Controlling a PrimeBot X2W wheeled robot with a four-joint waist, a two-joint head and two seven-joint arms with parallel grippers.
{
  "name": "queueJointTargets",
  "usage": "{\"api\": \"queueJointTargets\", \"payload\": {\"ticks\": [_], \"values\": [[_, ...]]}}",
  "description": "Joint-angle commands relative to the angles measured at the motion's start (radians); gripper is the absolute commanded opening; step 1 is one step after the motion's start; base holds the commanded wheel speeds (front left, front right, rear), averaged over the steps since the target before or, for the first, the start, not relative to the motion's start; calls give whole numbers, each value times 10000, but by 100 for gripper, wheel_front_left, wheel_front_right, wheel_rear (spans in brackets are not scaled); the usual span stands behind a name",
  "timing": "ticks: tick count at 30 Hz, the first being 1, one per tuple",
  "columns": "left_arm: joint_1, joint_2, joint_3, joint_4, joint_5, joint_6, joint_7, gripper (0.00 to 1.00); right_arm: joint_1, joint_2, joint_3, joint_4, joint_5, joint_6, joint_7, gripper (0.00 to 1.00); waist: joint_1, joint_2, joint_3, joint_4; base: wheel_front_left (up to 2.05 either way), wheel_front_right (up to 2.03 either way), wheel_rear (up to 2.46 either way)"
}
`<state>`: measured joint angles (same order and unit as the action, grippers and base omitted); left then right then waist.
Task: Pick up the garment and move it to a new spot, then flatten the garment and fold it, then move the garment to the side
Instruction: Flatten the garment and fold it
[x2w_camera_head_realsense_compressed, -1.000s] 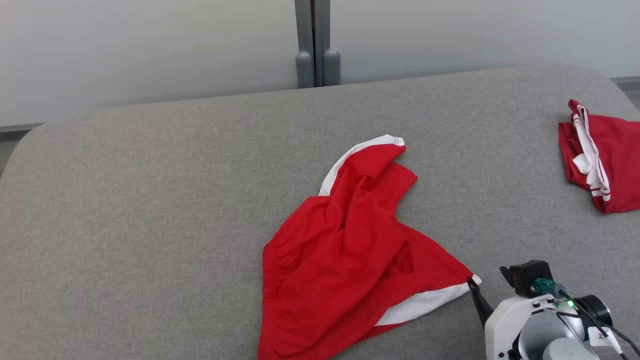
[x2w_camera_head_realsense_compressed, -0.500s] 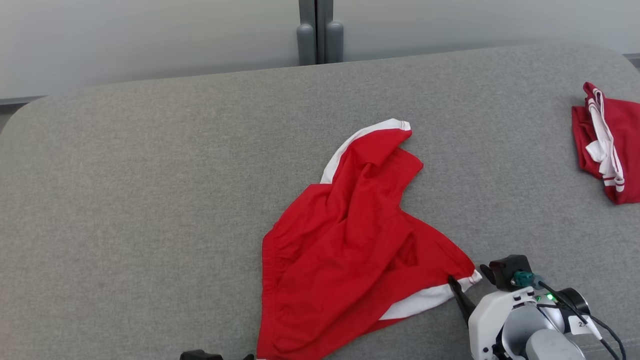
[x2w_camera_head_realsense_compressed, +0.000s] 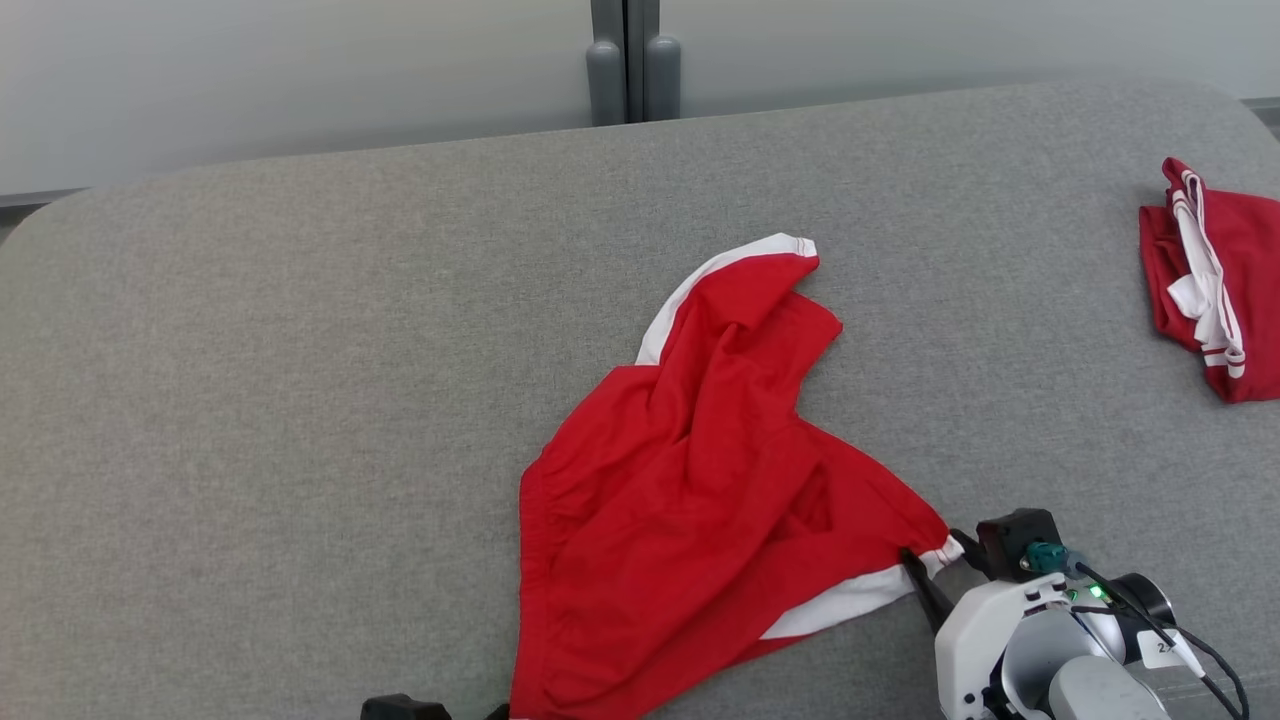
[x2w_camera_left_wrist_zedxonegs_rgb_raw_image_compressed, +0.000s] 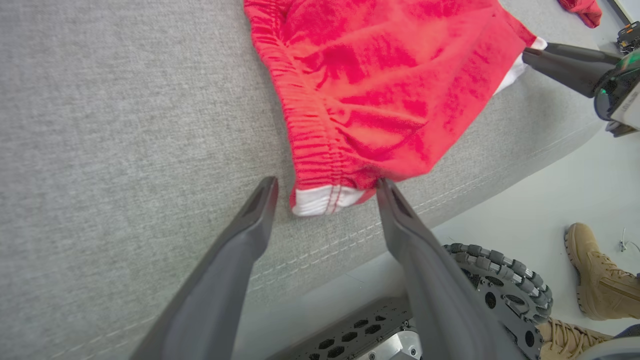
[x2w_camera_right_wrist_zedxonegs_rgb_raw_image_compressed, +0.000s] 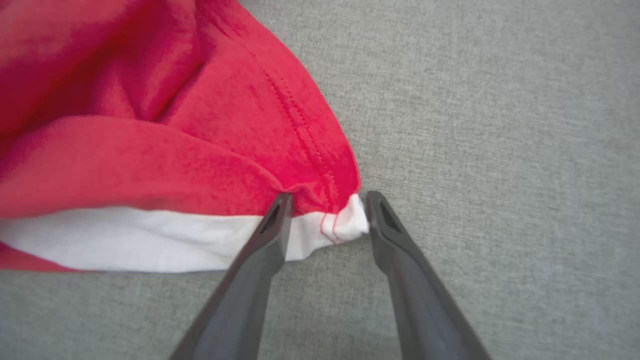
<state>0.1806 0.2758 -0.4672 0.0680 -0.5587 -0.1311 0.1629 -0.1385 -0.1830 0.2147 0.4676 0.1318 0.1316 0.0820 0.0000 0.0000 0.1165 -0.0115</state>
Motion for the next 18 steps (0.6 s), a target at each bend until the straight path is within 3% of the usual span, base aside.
{"api": "queueJointTargets", "payload": {"ticks": [1, 2, 4, 5, 6, 7, 12, 14, 18], "values": [[-215, 17, -81, 68, -184, 15, -60, 100, -98, -13, 23, 86, 98, -20, -18, 72, 0, 0, 7, -10, 0, 0, 0], [-262, 56, -138, 145, -252, 15, -18, 96, -105, -7, 36, 100, 108, -20, -19, 67, 0, 0, 7, -18, 0, 0, 0], [-365, 181, -290, 282, -366, 15, 50, 74, -112, 10, 82, 129, 175, -20, 6, 49, 0, 0, -5, -47, 0, 0, 0], [-420, 196, -349, 344, -458, 15, -1, 51, -129, 31, 90, 142, 248, -20, 21, 33, 0, 0, -20, -66, 0, 0, 0], [-463, 206, -406, 387, -522, 15, -57, 37, -148, 45, 106, 137, 306, -20, 18, 0, 0, 0, -38, -82, 0, 0, 0], [-535, 252, -512, 403, -608, 15, -115, 0, -181, 77, 151, 86, 465, -20, -27, 0, 0, 0, -65, -106, 0, 0, 0], [-726, 405, -864, -123, -1503, 15, -419, 0, -325, 326, -182, -622, 1858, -18, -292, 0, 0, 0, -278, -237, 0, 0, 0], [-686, 316, -923, -1020, -2536, 15, -543, 0, -351, 538, -499, -1390, 2855, -18, -375, 0, 0, 0, -371, -320, 0, 0, 0], [-923, 877, -730, -3289, -3677, 15, -580, 0, -272, 457, -1286, -3674, 4549, -14, -68, 0, 0, 0, -520, -487, 0, 0, 0]]}}
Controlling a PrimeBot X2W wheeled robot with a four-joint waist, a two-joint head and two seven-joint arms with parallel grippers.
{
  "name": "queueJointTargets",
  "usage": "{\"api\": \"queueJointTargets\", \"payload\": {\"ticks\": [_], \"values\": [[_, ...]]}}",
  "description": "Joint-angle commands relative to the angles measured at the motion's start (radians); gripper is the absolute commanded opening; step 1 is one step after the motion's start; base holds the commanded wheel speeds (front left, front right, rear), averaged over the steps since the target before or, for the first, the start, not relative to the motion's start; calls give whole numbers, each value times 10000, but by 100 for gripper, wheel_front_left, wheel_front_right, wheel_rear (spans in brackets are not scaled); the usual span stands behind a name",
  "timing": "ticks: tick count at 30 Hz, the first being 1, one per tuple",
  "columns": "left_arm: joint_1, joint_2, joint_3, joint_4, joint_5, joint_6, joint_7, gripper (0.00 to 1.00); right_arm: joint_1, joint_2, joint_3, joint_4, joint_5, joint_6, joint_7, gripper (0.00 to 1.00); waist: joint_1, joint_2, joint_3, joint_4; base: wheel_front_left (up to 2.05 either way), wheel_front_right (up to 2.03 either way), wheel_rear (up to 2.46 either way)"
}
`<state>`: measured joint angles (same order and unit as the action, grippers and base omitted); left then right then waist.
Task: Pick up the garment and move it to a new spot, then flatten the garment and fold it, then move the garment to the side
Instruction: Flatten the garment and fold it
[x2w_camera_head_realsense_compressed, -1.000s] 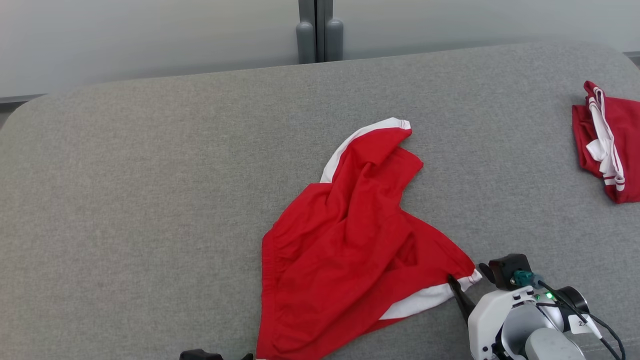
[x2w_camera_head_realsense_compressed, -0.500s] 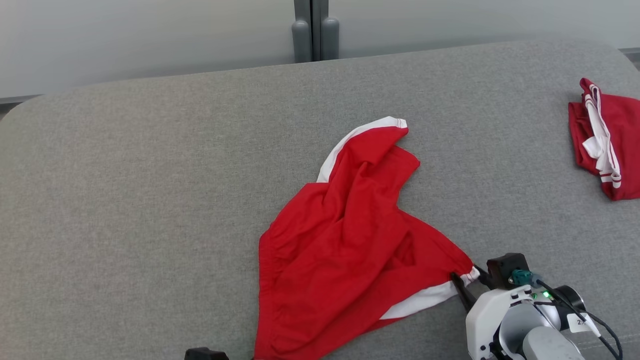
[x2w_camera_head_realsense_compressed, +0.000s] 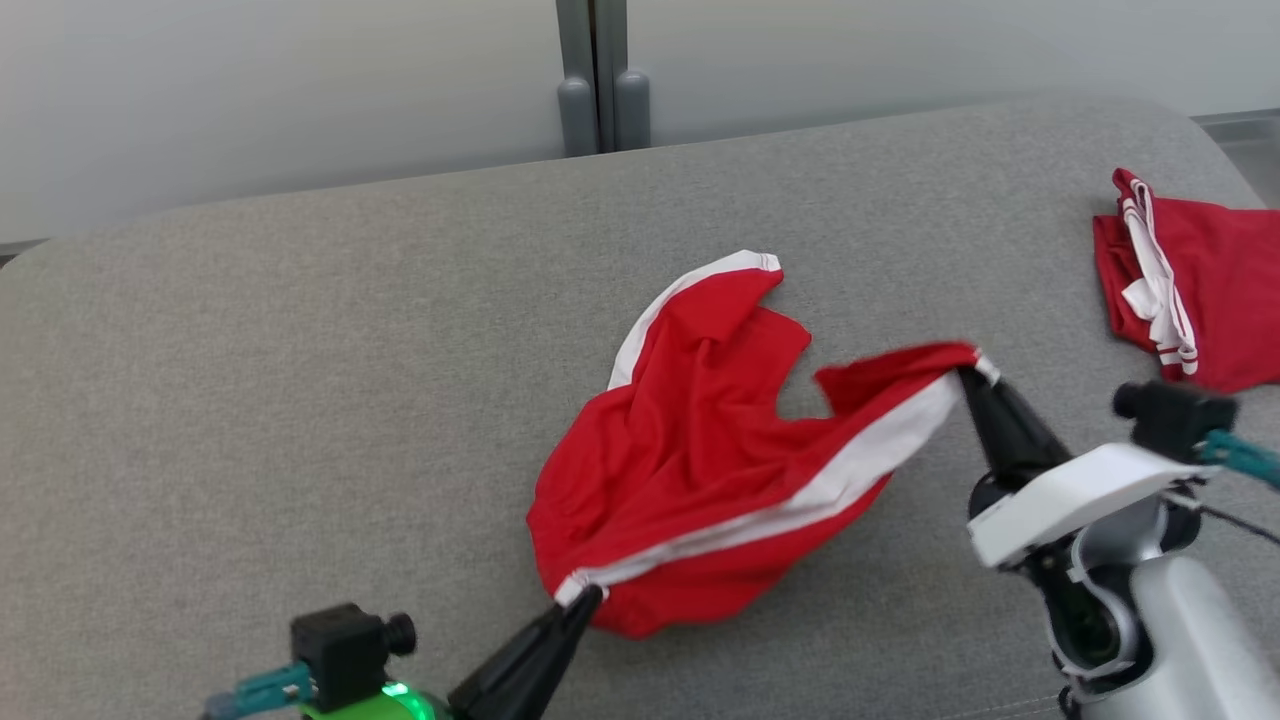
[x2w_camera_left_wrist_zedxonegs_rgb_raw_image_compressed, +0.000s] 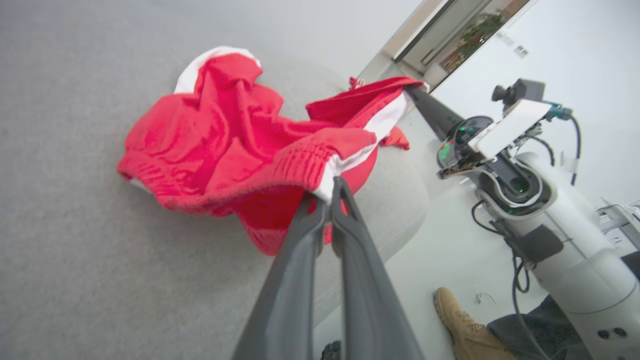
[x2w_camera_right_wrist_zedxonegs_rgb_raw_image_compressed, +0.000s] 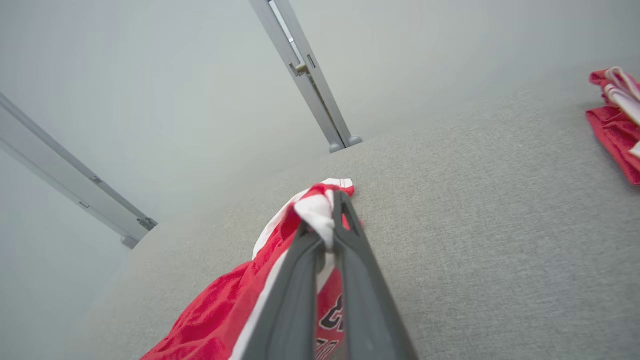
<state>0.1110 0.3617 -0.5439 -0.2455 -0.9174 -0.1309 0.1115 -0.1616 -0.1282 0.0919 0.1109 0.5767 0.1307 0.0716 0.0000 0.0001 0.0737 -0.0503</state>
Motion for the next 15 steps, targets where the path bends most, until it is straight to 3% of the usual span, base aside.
{"api": "queueJointTargets", "payload": {"ticks": [1, 9, 15], "values": [[-270, 100, 152, -778, -326, 11, -59, 0, -16, -62, -270, -794, 466, -2, 164, 0, 0, -1, -128, -162, 0, 0, 0], [-1353, 557, 964, -4555, -1462, 303, 776, 0, -538, 197, -1952, -4907, 1951, -1, 1663, 0, 0, -1, -54, -702, 0, 0, 0], [-3440, 619, 1539, -5360, -2312, 1142, 2097, 0, -2048, 487, -2683, -6052, 2053, -2, 3038, 0, 0, -1, 582, -989, 0, 0, 0]]}}
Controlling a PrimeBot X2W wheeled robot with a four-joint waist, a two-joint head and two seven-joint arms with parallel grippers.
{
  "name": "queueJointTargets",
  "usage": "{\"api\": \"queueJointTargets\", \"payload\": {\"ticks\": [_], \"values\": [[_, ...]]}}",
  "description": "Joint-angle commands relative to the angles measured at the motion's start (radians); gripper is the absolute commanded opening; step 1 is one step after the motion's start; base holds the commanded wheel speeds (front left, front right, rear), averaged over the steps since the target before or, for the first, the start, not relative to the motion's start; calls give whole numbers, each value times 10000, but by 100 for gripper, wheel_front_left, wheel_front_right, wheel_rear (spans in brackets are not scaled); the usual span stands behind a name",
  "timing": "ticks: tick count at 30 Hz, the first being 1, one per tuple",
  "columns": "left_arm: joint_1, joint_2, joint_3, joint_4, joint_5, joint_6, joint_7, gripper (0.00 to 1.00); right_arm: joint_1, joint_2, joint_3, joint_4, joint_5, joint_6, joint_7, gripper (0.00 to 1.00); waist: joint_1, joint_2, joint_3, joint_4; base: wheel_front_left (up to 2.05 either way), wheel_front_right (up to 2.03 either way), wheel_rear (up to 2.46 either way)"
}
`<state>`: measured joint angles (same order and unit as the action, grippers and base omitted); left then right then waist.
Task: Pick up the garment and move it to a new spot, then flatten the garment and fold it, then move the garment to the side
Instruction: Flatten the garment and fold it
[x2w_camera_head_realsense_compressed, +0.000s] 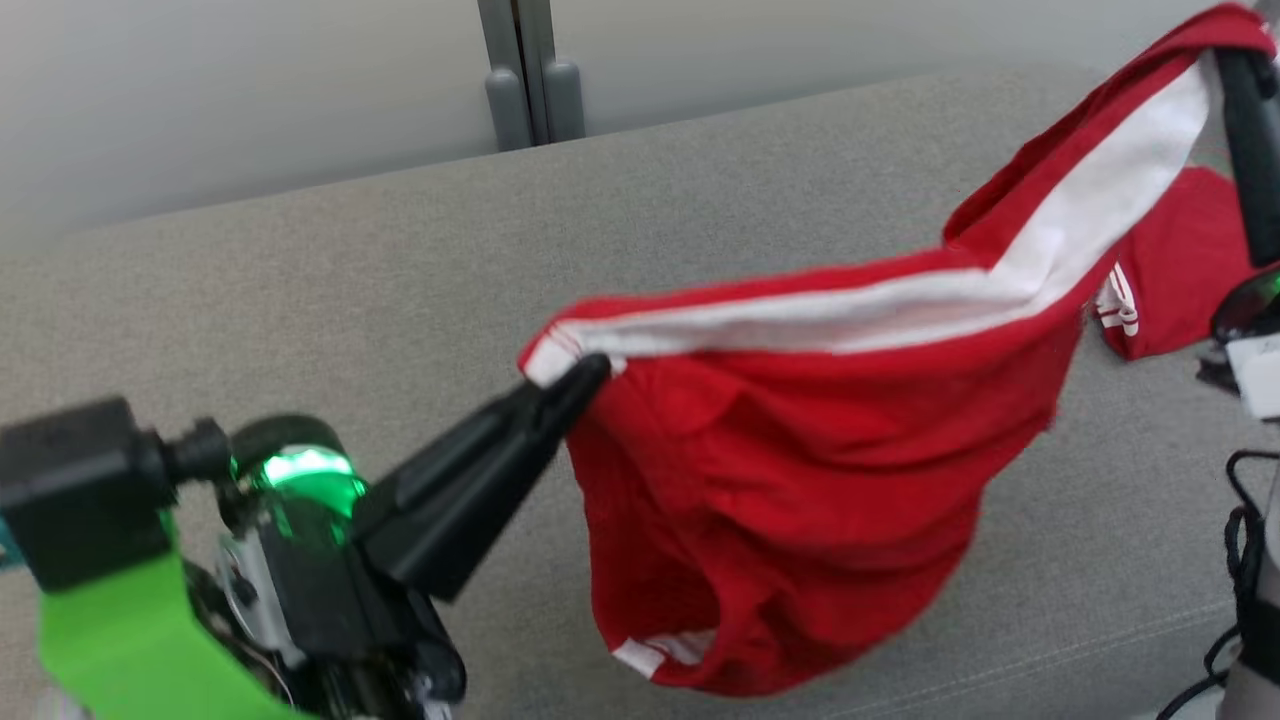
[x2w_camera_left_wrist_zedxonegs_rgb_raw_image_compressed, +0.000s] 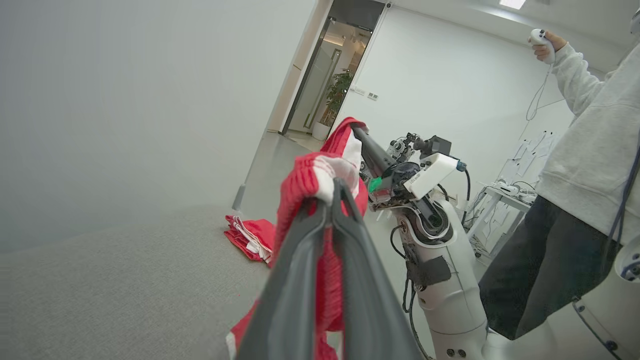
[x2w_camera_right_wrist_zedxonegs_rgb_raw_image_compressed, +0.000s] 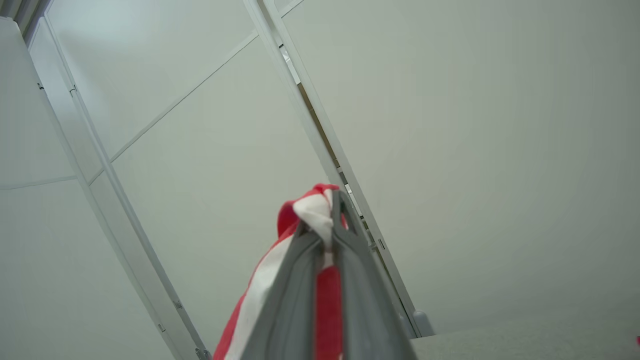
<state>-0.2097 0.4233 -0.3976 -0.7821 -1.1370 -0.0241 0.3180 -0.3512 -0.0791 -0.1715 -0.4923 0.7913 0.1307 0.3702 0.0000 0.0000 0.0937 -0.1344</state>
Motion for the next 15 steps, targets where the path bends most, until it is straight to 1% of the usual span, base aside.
{"api": "queueJointTargets", "payload": {"ticks": [1, 3, 5, 8, 9, 12, 14, 15], "values": [[-681, -56, 193, 108, -287, 236, 238, 0, -438, 26, -123, 2, -162, -2, 237, 0, 0, 0, 540, -147, 0, 0, 0], [-1864, 33, 544, 555, -326, 629, 717, 0, -1159, 125, -275, 292, -240, -2, 674, 0, 0, 0, 1028, -161, 0, 0, 0], [-3290, 153, 718, 1416, -139, 904, 1253, 0, -2195, 197, -348, 837, -456, -1, 1099, 0, 0, 0, 1739, -167, 0, 0, 0], [-5259, 105, 729, 2939, 208, 1044, 1742, 0, -3800, 233, -428, 1876, -1081, -1, 1453, 0, 0, 0, 2752, -162, 0, 0, 0], [-5970, 28, 669, 3662, 379, 1040, 1853, 0, -4468, 263, -399, 2339, -1270, -1, 1536, 0, 0, 0, 3116, -164, 0, 0, 0], [-7795, -197, 491, 5438, 993, 763, 1820, 0, -6398, 280, -495, 3818, -1825, -1, 1289, 0, 0, 0, 4051, -204, 0, 0, 0], [-9106, -255, 357, 6735, 1708, 430, 1506, 0, -7784, 279, -626, 5138, -2109, -1, 758, 0, 0, 0, 4566, -235, 0, 0, 0], [-9714, -389, 266, 7486, 1993, 240, 1286, 0, -8523, 285, -698, 5912, -2284, -1, 402, 0, 0, 0, 4796, -259, 0, 0, 0]]}}
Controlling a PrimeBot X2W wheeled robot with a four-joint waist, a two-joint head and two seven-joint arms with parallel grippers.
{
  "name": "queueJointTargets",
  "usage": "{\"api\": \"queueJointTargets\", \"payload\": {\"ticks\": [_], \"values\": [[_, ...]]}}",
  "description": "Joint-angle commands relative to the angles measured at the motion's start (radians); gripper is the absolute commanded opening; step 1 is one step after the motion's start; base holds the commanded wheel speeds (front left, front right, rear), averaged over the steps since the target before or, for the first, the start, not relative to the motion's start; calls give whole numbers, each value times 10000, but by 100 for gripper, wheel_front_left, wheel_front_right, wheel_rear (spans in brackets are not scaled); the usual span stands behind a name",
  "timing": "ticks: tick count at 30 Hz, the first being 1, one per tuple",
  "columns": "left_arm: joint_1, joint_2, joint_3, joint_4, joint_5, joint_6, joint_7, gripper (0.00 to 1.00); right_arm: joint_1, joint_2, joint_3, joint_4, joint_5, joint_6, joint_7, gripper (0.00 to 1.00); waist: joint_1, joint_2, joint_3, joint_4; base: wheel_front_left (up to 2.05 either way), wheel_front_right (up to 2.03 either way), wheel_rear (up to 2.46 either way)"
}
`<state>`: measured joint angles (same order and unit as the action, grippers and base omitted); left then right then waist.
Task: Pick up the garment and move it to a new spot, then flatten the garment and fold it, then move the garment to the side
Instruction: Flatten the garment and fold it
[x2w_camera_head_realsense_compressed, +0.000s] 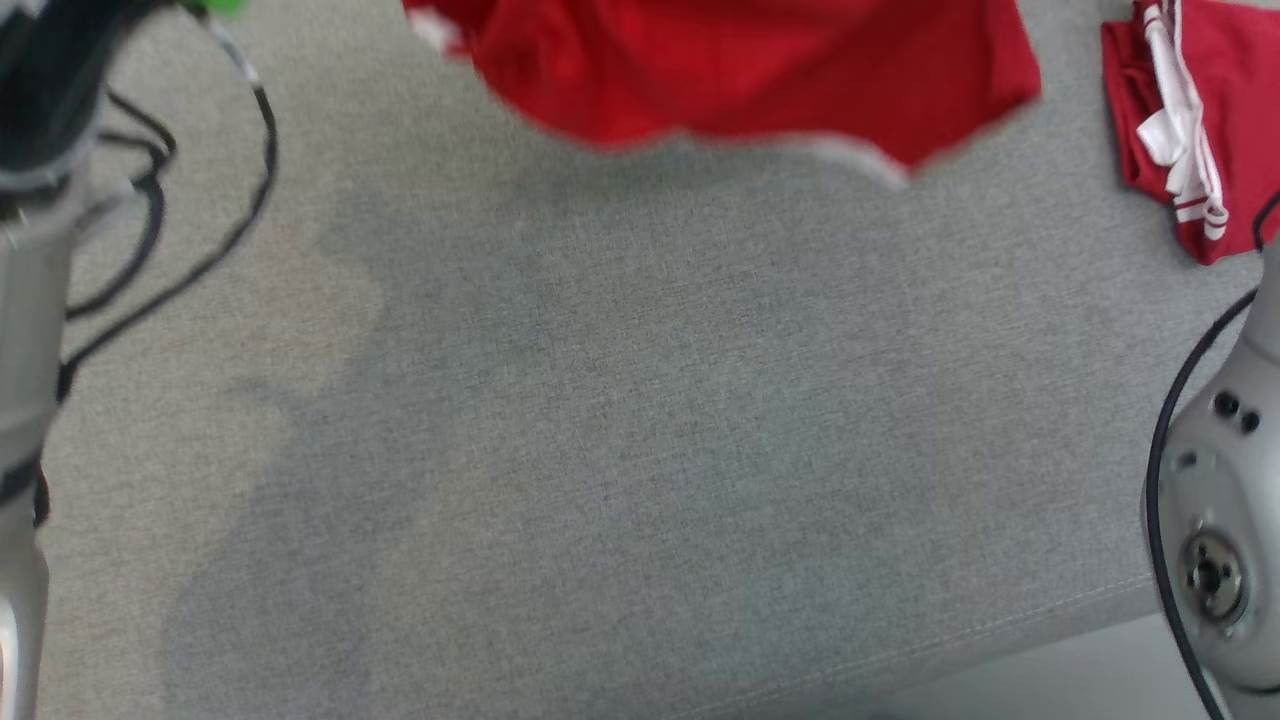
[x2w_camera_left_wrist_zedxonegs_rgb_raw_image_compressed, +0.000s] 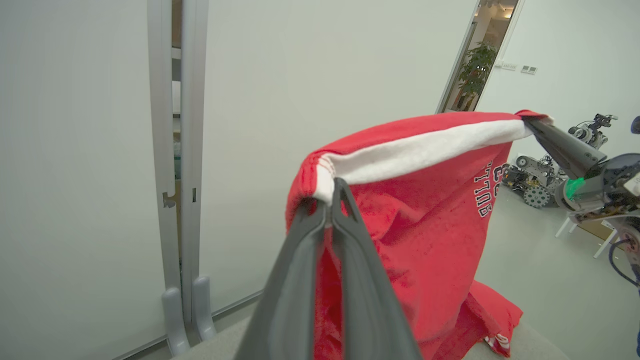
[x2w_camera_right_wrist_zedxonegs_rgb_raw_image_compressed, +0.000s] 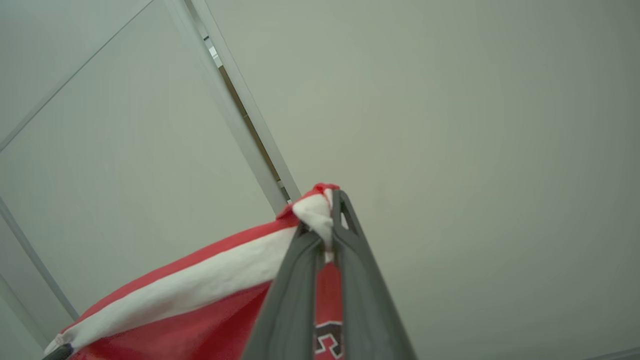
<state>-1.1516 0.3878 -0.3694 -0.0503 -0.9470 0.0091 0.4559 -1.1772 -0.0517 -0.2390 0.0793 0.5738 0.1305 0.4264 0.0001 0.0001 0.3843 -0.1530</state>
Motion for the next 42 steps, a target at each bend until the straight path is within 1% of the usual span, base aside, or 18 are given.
{"api": "queueJointTargets", "payload": {"ticks": [1, 4, 7, 10, 12, 14, 17, 19, 21, 23, 25, 27, 33, 35, 37, 39, 40, 42], "values": [[-757, -134, -85, 741, 353, -266, -327, 0, -830, 15, -118, 867, -136, 0, -462, 0, -1, -1, 2047, -102, 0, 0, 0], [-2072, -337, -313, 2646, 1271, -789, -1362, 0, -2310, 5, -222, 3005, -526, 0, -1601, 0, -1, -1, 2394, -183, 0, 0, 0], [-2748, -508, -566, 4163, 1824, -1084, -2318, 0, -2959, 10, 112, 4531, -809, 0, -2467, 0, -1, -1, 2563, -243, 0, 0, 0], [-2725, -552, -1009, 5317, 2144, -1295, -3213, 0, -2746, -8, 539, 5576, -870, 0, -3155, 0, -1, -1, 2603, -274, 0, 0, 0], [-2281, -599, -1255, 5817, 2094, -1355, -3722, 0, -2191, -12, 826, 5895, -959, 0, -3517, 0, -1, -1, 2543, -221, 0, 0, 0], [-1659, -553, -1507, 6041, 1958, -1401, -4246, 0, -1369, -6, 1127, 5908, -831, 0, -3764, 0, -1, -1, 2377, -160, 0, 0, 0], [-346, -426, -1970, 5838, 1587, -1399, -4884, 0, 273, -15, 1420, 5493, -433, 0, -3887, 0, -1, -1, 2012, -61, 0, 0, 0], [825, -234, -2300, 5513, 1356, -1397, -5232, 0, 1656, -21, 1400, 5006, -146, 0, -3793, 0, -1, -1, 1731, 54, 0, 0, 0], [2059, -86, -2439, 5079, 1028, -1384, -5610, 0, 3071, -23, 1208, 4365, 160, -2, -3684, 0, -1, -1, 1383, 173, 0, 0, 0], [3269, 60, -2560, 4518, 811, -1379, -5890, 0, 4434, -42, 794, 3646, 510, -10, -3548, 0, -1, -1, 1007, 304, 0, 0, 0], [4532, 208, -2642, 3926, 652, -1184, -6137, 0, 5861, -40, 488, 2924, 961, -13, -3325, 0, -1, -1, 554, 448, 0, 0, 0], [5793, 403, -2775, 3232, 590, -843, -6328, 0, 7234, -48, 287, 2198, 1478, -16, -3115, 0, -1, -1, 78, 547, 0, 0, 0], [9961, 581, -2764, 933, -302, 503, -6832, 0, 11129, -55, 356, 549, 2750, -20, -2820, 0, -1, -1, -1310, 573, 0, 0, 0], [11101, 494, -2795, 138, -492, 895, -6958, 0, 12240, -55, 304, 25, 3069, -20, -2820, 0, -1, -1, -1559, 647, 0, 0, 0], [11990, 415, -2830, -594, -662, 1129, -7039, 0, 13212, -52, 163, -606, 3306, -19, -2807, 0, -1, -1, -1653, 772, 0, 0, 0], [12536, 328, -2821, -1188, -780, 1239, -7100, 0, 13858, -50, -44, -1189, 3498, -19, -2764, 0, -1, -1, -1629, 897, 0, 0, 0], [12678, 288, -2802, -1389, -845, 1248, -7114, 0, 14058, -47, -152, -1425, 3564, -21, -2713, 0, -1, -1, -1609, 956, 0, 0, 0], [12795, 187, -2820, -1739, -1040, 1109, -7095, 0, 14184, -45, -417, -1875, 3544, -21, -2644, 0, -1, -1, -1516, 1071, 0, 0, 0]]}}
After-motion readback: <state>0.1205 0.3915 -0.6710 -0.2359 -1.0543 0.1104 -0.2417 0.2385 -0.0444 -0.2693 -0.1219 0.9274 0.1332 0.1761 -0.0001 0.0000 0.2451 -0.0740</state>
